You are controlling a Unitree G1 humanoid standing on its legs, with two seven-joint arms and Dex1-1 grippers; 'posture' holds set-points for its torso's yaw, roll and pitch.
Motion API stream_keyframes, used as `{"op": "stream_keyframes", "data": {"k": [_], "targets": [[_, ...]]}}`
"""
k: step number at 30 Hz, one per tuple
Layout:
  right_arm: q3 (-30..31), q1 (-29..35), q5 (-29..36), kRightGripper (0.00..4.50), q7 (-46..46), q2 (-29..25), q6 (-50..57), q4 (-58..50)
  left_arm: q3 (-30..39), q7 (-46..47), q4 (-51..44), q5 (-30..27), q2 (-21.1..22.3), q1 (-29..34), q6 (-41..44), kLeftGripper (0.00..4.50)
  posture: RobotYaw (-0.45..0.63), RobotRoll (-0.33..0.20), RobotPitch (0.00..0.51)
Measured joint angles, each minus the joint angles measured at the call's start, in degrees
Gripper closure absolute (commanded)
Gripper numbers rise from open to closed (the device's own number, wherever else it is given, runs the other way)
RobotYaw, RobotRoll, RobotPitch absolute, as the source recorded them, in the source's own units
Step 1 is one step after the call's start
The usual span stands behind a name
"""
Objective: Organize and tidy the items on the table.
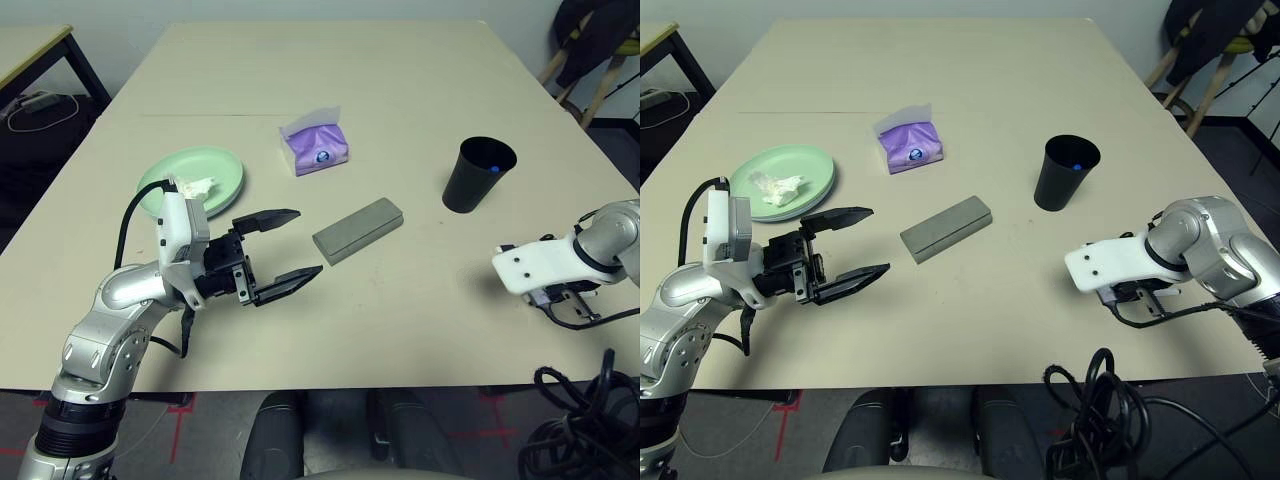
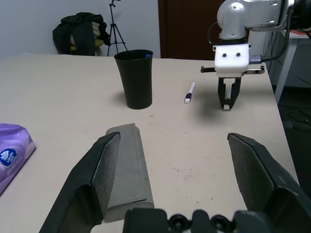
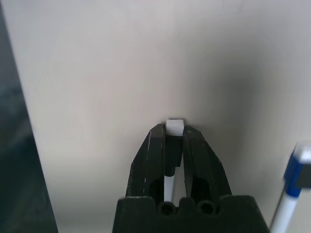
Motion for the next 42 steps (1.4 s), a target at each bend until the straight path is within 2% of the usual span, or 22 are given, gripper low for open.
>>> {"op": "stream_keyframes", "data": {"k": [6,10,13,16,18,23,34,42], "targets": [[-5.2,-7.26,11.84,4.11,-1.97,9.44,20.58,-5.32,-0.41,-0.06,0.03,0.01,0.06,-0.24,0.02,0.0,-0.01,0.0,0.154],[-10.84,-12.4,18.79,4.11,-8.97,16.53,31.32,-6.11,-0.72,-0.21,0.1,0.02,0.09,-0.37,0.03,0.0,-0.01,0.0,0.154],[-17.55,-15.2,23.77,4.11,-16.46,22.42,33.49,-5.94,-0.86,-0.29,0.1,0.03,0.11,-0.61,0.04,0.0,-0.01,0.0,0.154],[-23.45,-16.51,27.26,4.11,-24.1,27.25,31.03,-5.45,-0.93,-0.31,0.1,0.02,0.15,-0.66,0.04,0.0,-0.01,0.0,0.153],[-25.72,-17.01,28.61,4.11,-27.91,28.63,28.79,-4.66,-0.93,-0.31,0.11,0.03,0.19,-0.66,0.04,0.0,-0.01,0.0,0.153],[-31.36,-17.19,29.9,4.11,-39.62,33.98,15.61,-1.84,-1.01,-0.31,0.11,0.03,0.25,-0.73,0.06,0.0,-0.01,0.0,0.148],[-34.5,-16.59,26.87,4.11,-58.24,34.46,-3.9,2.91,-1.4,-0.38,0.12,0.04,0.25,-0.79,0.06,0.0,-0.02,0.0,0.15],[-35.54,-12.9,24.78,4.11,-65.55,32.53,-10.23,3.95,-1.73,-0.94,0.37,0.12,0.24,-1.36,0.02,0.0,-0.02,0.0,0.15]]}}
